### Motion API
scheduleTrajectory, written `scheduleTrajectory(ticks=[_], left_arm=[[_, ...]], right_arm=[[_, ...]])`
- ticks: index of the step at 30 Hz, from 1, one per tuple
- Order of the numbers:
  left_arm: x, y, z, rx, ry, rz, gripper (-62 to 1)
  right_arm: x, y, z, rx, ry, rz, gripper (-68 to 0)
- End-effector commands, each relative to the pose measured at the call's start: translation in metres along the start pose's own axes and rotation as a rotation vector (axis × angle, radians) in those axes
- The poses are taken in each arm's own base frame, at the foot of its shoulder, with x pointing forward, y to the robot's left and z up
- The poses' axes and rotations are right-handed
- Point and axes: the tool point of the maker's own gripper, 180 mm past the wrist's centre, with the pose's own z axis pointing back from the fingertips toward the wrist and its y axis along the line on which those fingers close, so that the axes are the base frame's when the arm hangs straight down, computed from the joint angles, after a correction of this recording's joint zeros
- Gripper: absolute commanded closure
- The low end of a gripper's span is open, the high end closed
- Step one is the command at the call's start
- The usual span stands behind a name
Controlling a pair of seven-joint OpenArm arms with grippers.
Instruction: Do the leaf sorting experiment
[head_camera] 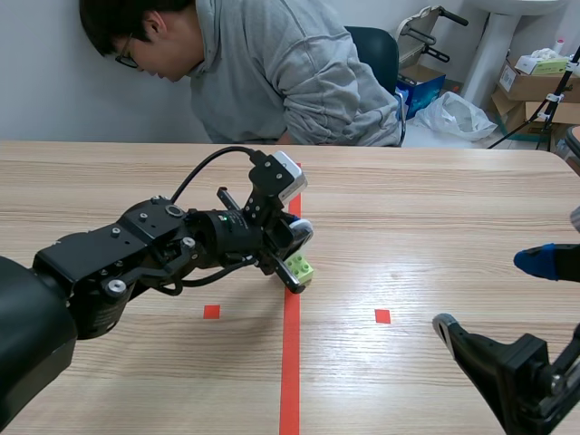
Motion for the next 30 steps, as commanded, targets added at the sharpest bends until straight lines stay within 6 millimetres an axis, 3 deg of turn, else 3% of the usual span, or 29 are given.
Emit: scheduleTrajectory(ticks=[1,6,9,13,18,24,30], left_arm=[[0.012,0.004,-0.001,0.007,-0.034,0.002,-4.0],[0.020,0.004,0.009,0.014,-0.085,0.048,-4.0],[0.023,0.017,0.024,0.055,-0.121,0.084,-4.0],[0.010,0.053,0.053,0.168,-0.140,0.162,-4.0],[-0.015,0.111,0.103,0.367,-0.184,0.287,-4.0],[-0.038,0.172,0.161,0.608,-0.174,0.322,-4.0],[-0.056,0.210,0.185,0.749,-0.141,0.331,-4.0]], right_arm=[[0.007,-0.004,-0.001,-0.011,-0.026,0.003,-67.9],[0.007,-0.004,-0.001,-0.011,-0.026,0.003,-67.9],[0.007,-0.004,-0.001,-0.011,-0.027,0.003,-67.9],[0.007,-0.004,-0.001,-0.011,-0.026,0.003,-67.9],[0.007,-0.004,-0.001,-0.011,-0.026,0.003,-67.9],[0.007,-0.004,-0.001,-0.011,-0.027,0.003,-67.9],[0.007,-0.004,-0.001,-0.011,-0.027,0.003,-67.9]])
